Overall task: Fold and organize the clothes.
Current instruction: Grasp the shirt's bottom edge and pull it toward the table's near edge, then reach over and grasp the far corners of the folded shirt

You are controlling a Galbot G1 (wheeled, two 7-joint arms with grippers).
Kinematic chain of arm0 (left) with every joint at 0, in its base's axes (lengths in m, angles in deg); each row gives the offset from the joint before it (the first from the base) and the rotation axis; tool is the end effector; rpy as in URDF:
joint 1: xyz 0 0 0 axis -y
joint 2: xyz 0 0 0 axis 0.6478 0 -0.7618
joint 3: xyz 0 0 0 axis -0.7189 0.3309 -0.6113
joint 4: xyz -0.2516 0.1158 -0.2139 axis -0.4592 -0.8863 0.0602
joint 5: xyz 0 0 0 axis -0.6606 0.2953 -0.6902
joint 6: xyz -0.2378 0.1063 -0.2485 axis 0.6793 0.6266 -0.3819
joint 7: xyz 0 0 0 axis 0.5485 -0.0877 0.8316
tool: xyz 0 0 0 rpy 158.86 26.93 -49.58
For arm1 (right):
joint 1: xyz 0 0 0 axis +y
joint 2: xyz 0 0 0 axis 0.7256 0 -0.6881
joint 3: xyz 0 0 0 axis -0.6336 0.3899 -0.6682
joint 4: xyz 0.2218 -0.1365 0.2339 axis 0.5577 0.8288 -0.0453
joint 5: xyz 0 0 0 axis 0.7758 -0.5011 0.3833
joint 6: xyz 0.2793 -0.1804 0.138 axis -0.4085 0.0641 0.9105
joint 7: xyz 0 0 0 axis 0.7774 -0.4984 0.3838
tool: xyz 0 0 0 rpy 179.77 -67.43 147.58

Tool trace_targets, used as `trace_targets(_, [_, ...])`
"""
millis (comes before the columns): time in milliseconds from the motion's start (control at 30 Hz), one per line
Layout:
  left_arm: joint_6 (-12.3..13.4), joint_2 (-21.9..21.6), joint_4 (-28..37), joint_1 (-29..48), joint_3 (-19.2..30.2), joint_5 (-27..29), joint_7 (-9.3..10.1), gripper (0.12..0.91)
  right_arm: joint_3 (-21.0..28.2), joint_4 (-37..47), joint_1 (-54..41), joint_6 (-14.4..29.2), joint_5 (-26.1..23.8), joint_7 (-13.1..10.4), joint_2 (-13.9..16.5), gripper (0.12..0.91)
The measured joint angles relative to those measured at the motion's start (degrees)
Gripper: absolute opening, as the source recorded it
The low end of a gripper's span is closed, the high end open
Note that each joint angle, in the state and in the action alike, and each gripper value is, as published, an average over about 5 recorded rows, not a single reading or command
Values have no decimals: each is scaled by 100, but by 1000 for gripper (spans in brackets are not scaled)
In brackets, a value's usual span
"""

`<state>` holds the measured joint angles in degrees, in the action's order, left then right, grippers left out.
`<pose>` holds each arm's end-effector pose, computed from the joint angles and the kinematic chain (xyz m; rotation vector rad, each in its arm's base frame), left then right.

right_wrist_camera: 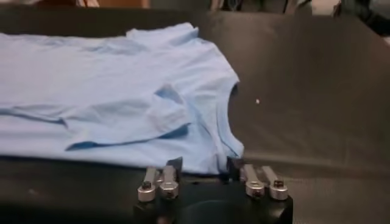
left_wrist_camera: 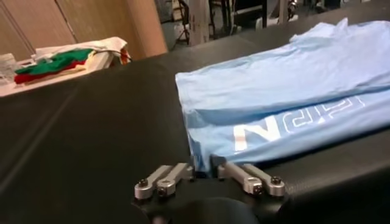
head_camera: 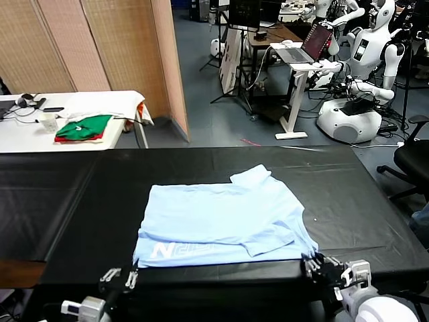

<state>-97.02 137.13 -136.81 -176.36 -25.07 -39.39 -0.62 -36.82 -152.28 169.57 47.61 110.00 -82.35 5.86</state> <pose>0.1199 0.0675 -0.2616 -0.0709 -2.6495 -0.2920 0.1801 -0.0947 -0.1982 0.2480 -2.5573 0.0495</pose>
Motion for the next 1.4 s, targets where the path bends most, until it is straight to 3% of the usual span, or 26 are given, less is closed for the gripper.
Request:
trace_targets(67, [-69, -45, -88, 129, -66, -325, 107, 856, 43, -3, -254, 0, 66, -43, 60, 906])
trace_targets(133, [-130, -116, -118, 348, -103, -669, 205, 894, 131, 81, -595, 19, 99, -129, 123, 907])
trace_targets(433, [-344, -670, 582, 2022, 202, -2387, 370, 907, 1137, 1469, -2651, 52, 145, -532, 257, 907])
trace_targets(667, [-760, -1112, 1634, 3522, 719, -3317, 502, 907, 2033, 2776, -4086, 3, 144, -495, 151, 907])
trace_targets(1000, [-1022, -1167, 3073, 5028, 1556, -3569, 322, 907, 2907, 4318, -5445, 2, 13, -313, -130, 907])
trace_targets(1400, [-1124, -955, 4137, 5784, 1971, -3548, 142, 907, 3296, 5514, -6117, 2, 55, -244, -432, 907])
